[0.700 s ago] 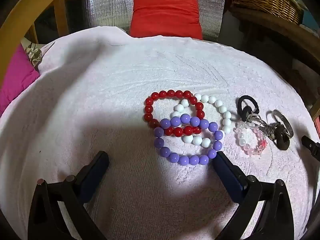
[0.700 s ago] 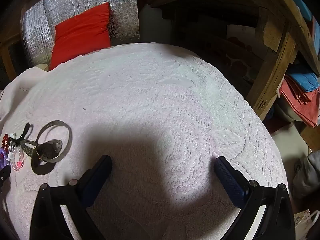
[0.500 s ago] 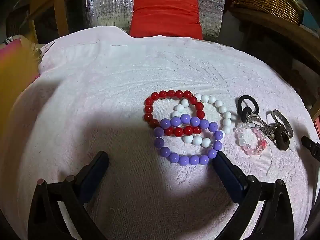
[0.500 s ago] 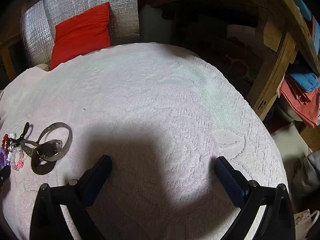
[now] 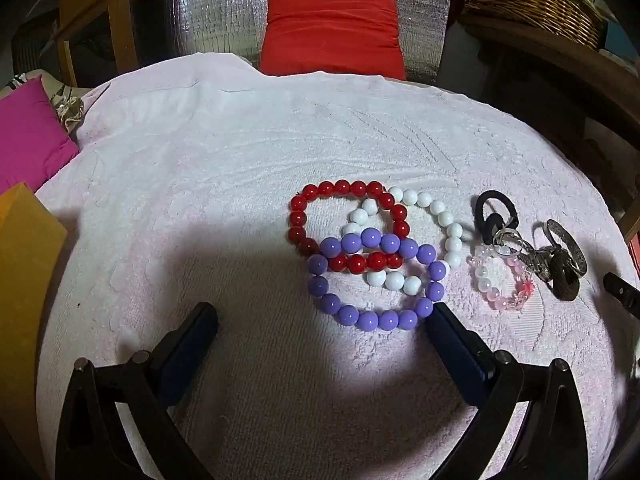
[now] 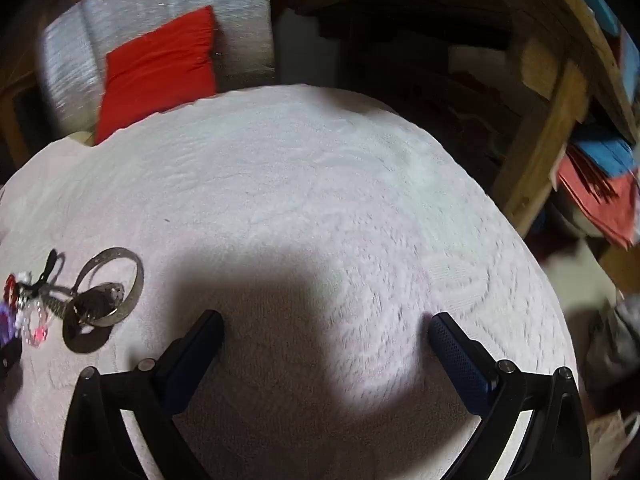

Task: Organize jewelry
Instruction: 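Move both tools over the jewelry pile on the table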

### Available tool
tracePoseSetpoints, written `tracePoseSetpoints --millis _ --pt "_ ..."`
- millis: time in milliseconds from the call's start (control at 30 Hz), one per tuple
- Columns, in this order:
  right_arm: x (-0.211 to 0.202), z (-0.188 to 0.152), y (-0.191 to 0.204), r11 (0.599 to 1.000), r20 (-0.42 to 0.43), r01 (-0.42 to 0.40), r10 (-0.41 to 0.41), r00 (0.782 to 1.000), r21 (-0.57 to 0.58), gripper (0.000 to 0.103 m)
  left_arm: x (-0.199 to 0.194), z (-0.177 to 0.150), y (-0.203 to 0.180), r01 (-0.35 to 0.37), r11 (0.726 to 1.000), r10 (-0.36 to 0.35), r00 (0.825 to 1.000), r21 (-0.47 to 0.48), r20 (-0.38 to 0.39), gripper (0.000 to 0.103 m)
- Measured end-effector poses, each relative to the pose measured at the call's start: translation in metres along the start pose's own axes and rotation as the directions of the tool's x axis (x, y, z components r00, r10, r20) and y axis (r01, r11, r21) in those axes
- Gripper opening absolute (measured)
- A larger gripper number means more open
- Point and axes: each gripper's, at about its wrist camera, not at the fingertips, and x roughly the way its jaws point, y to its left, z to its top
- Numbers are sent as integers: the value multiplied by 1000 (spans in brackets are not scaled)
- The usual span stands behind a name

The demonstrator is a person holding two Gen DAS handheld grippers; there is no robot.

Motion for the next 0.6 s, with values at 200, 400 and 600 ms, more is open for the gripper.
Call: tracePoseSetpoints --millis 200,400,600 --pt "-25 -5 21 999 -226 -45 46 973 10 102 -26 2 6 35 999 -32 994 26 -105 103" --pt "-161 -31 45 981 2 -189 189 982 -44 103 -155 -18 33 -43 998 37 993 47 110 103" --pt "-278 -75 57 963 260 -259 268 928 -70 103 -273 -46 59 -106 993 84 952 59 295 103"
